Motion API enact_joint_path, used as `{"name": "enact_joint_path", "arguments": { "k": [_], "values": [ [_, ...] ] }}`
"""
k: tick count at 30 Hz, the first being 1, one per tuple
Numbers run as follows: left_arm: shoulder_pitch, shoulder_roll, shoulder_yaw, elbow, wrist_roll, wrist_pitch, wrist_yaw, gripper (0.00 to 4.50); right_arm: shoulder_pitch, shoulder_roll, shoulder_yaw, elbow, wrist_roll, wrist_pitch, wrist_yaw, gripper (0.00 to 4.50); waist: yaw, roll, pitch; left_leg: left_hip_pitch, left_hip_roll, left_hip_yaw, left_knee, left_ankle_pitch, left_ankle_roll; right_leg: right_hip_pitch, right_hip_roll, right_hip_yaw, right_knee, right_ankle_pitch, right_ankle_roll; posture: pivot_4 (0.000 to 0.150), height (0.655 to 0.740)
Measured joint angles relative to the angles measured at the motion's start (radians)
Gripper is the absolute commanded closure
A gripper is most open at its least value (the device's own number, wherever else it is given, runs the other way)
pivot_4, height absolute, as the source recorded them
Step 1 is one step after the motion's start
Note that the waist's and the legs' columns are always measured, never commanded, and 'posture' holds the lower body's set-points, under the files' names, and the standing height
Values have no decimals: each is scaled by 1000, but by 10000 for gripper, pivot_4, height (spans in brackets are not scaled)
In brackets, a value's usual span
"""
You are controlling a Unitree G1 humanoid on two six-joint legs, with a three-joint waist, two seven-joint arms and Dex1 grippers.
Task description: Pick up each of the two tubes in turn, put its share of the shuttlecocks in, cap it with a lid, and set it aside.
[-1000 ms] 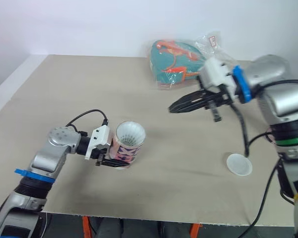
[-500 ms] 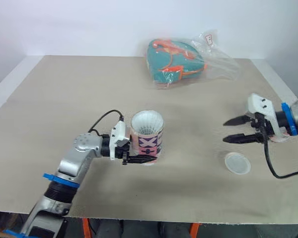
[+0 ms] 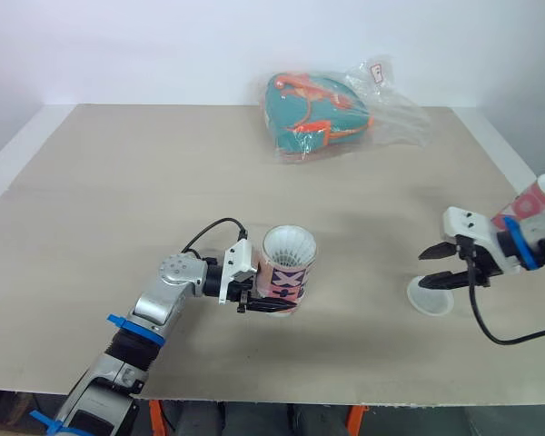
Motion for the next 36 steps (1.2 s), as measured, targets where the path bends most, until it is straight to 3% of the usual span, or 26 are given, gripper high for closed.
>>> {"name": "enact_joint_path", "arguments": {
  "k": [6,9,13,15,24,30,36],
  "values": [
    [-21,-3,7,28,-1,-8,1,19350,-40,24,22,76,-60,-74,5,12709,-1,0,0,3,0,0,1,0,-1,4,0,0,0,0,1,1500,7400],
    [-21,-8,10,30,-2,-12,3,19350,-59,25,34,116,-87,-118,5,19292,0,0,0,4,0,0,2,0,-1,6,-1,0,0,1,1,1500,7400],
    [-21,-16,17,50,-1,-33,12,19350,-83,28,41,156,-111,-138,25,37598,0,0,0,4,-1,0,4,0,-1,7,-1,0,0,1,2,1500,7400],
    [-21,-22,20,64,-1,-42,13,19350,-91,37,42,163,-114,-141,36,44194,-1,-1,0,4,-1,0,4,0,-1,7,-1,0,0,2,2,1500,7400],
    [-47,-38,20,130,20,-96,2,19350,-149,103,41,141,-120,-102,30,44194,-5,0,0,5,-1,0,3,2,-1,6,0,1,0,3,2,1500,7400],
    [-61,-46,17,160,31,-136,-20,19350,-275,150,-27,-164,37,77,53,44194,-2,1,0,4,-1,-1,0,2,-2,5,-1,0,0,2,2,1500,7400],
    [-71,-48,12,184,39,-164,-32,19350,-373,199,-35,-311,144,166,65,44194,-1,1,0,4,-1,-2,0,1,-2,4,0,-1,0,1,1,1500,7400]
  ]
}}
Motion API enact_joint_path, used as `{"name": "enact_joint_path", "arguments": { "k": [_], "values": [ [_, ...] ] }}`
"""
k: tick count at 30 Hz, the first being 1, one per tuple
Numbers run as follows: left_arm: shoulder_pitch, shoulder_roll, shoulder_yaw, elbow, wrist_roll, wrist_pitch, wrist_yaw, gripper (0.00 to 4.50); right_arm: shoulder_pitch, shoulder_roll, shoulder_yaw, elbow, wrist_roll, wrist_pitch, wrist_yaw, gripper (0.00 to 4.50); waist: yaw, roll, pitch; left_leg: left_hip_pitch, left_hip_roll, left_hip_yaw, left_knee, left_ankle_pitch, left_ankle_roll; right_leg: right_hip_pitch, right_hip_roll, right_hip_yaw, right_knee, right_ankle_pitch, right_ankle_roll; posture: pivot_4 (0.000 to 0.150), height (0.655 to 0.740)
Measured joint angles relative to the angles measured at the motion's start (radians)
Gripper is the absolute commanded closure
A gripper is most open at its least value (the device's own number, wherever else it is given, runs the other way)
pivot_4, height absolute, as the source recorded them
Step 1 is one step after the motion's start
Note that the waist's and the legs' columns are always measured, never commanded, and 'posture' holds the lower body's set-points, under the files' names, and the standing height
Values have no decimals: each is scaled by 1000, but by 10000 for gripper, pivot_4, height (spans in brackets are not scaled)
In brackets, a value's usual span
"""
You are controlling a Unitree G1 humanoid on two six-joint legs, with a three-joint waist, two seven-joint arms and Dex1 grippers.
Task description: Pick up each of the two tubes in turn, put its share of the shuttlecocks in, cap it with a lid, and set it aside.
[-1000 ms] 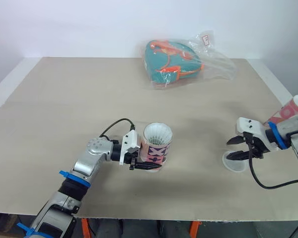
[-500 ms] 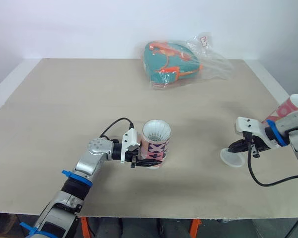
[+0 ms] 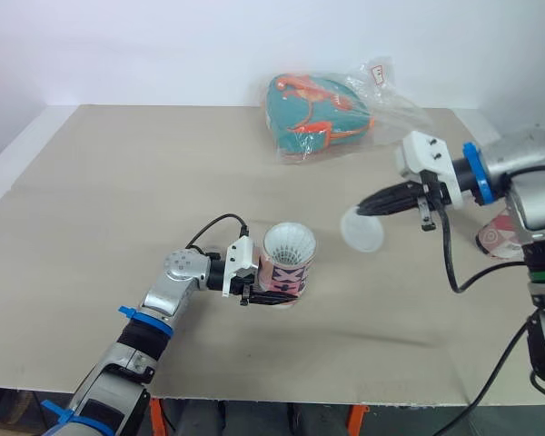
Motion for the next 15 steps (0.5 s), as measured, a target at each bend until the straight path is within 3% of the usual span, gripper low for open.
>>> {"name": "enact_joint_path", "arguments": {
  "k": [5,7,15],
  "values": [
    [-18,-5,1,33,3,-17,-16,19350,-176,95,-8,-19,111,75,0,44194,0,0,0,0,0,0,0,0,0,0,0,0,0,0,0,1500,7400],
    [-25,-9,2,42,4,-17,-28,19350,-189,153,22,-52,137,76,3,44194,1,0,0,0,0,0,1,0,0,0,0,-1,0,0,0,1500,7400],
    [-34,-9,0,44,5,6,-45,19350,-191,182,154,-85,110,-28,6,44194,2,0,0,-1,0,-1,1,0,0,0,0,-2,0,0,0,1500,7400]
  ]
}}
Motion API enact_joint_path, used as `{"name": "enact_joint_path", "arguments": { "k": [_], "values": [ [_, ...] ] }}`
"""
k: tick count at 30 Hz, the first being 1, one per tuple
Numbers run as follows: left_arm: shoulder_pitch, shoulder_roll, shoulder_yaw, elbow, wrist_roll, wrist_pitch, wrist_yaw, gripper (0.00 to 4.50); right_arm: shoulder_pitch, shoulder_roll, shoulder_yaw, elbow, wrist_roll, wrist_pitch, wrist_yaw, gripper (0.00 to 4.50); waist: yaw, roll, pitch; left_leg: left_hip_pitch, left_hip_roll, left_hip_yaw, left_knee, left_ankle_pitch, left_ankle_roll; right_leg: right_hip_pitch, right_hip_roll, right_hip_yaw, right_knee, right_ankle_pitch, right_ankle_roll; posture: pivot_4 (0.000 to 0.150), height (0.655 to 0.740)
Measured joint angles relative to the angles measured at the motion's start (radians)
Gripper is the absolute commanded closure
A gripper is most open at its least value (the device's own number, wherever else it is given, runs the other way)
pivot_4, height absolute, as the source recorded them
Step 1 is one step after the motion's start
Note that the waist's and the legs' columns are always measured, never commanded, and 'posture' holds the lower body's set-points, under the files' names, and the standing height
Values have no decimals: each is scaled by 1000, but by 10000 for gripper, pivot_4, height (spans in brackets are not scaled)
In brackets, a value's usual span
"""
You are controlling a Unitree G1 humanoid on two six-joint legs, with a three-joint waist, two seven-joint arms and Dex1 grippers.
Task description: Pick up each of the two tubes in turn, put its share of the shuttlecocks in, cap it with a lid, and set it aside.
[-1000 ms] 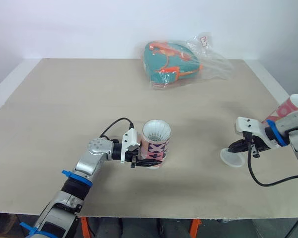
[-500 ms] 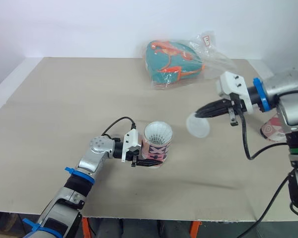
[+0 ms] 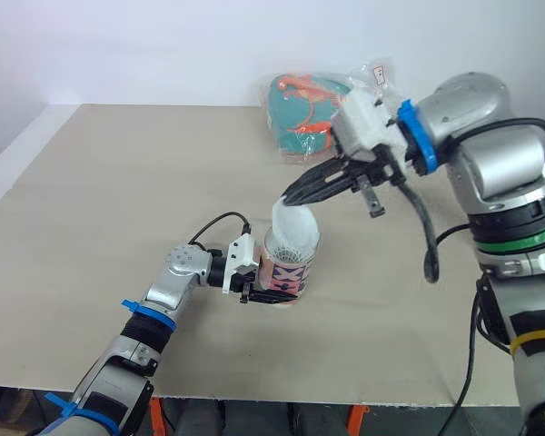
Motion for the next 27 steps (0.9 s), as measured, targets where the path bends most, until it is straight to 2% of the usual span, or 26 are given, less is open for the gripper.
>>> {"name": "enact_joint_path", "arguments": {
  "k": [11,21,27],
  "values": [
    [-1,4,5,-6,0,14,-4,19350,-30,0,97,49,-82,-181,1,44194,-1,0,0,0,0,0,0,0,0,0,0,0,0,0,0,1500,7400],
    [-4,9,4,-3,1,9,-9,19350,-124,-35,136,87,-9,-189,2,44194,-2,0,0,0,1,0,-1,0,0,0,1,0,0,0,-1,1500,7400],
    [-6,11,5,-3,1,8,-9,19350,-122,-57,176,82,17,-191,2,44194,-2,0,0,0,1,0,-1,0,0,-1,1,0,0,0,-1,1500,7400]
  ]
}}
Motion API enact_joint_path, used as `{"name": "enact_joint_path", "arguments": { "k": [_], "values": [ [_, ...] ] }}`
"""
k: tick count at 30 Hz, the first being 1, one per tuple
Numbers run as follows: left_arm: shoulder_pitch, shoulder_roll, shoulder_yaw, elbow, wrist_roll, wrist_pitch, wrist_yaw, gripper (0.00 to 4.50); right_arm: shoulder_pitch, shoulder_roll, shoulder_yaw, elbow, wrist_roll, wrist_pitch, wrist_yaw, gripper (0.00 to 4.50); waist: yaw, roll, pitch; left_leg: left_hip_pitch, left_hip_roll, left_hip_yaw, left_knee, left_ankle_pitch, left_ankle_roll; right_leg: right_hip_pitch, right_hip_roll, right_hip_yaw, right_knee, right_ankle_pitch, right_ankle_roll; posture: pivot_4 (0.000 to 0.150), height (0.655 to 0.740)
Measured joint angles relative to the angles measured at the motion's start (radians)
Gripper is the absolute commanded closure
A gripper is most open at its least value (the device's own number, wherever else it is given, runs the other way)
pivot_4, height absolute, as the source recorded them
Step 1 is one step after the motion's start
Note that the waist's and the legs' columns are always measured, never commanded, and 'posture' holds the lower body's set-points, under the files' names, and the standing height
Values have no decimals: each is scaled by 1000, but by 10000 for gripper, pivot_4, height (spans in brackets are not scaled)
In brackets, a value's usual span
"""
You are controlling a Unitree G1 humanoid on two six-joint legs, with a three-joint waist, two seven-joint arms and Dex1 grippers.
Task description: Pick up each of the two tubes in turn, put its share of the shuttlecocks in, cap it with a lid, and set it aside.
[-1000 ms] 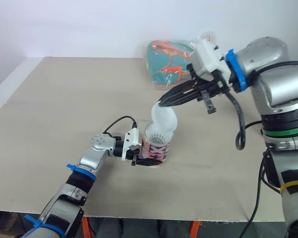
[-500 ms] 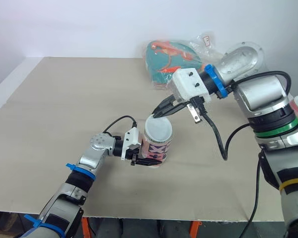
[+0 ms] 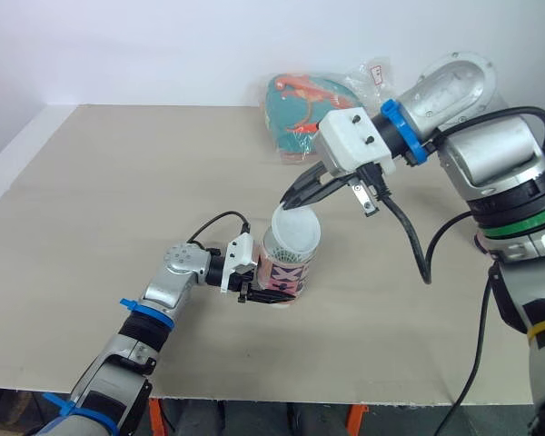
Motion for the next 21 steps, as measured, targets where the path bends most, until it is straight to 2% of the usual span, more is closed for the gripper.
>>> {"name": "enact_joint_path", "arguments": {
  "k": [21],
  "values": [
    [0,5,0,-2,0,0,0,19350,39,44,0,-4,-39,-5,0,44194,0,0,0,0,0,0,0,0,0,0,0,0,0,0,0,1500,7400]
  ]
}}
